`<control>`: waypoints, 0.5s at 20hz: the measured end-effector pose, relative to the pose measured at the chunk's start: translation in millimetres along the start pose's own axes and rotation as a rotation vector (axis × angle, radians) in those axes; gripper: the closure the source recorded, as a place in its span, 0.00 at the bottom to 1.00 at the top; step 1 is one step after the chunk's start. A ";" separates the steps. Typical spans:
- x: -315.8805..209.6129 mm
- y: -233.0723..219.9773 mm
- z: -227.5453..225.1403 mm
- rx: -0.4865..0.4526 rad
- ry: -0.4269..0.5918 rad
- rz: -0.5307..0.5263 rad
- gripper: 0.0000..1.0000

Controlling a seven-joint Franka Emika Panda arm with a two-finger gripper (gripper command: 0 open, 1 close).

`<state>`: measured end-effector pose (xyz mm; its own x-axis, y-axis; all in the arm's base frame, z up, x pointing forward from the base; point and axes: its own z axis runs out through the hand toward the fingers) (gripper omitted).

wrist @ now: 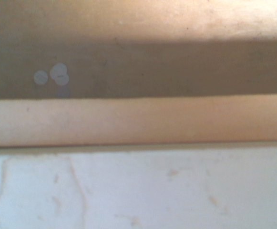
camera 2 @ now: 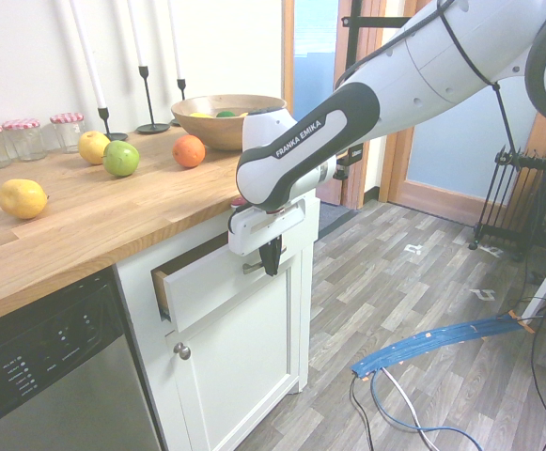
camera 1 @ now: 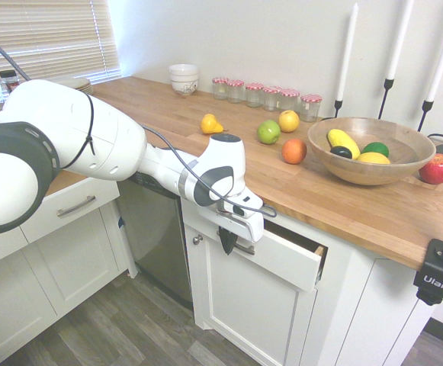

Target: Close the drawer

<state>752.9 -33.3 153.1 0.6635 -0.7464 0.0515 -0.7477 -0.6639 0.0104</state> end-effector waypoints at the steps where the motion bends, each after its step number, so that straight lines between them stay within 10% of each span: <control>1: 0.2 -0.2 0.6 0.000 0.000 0.000 1.00; 10: 0.6 0.0 1.7 -0.001 0.000 0.000 1.00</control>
<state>753.4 -33.8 151.5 0.6633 -0.7466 0.0511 -0.7479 -0.6637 0.0115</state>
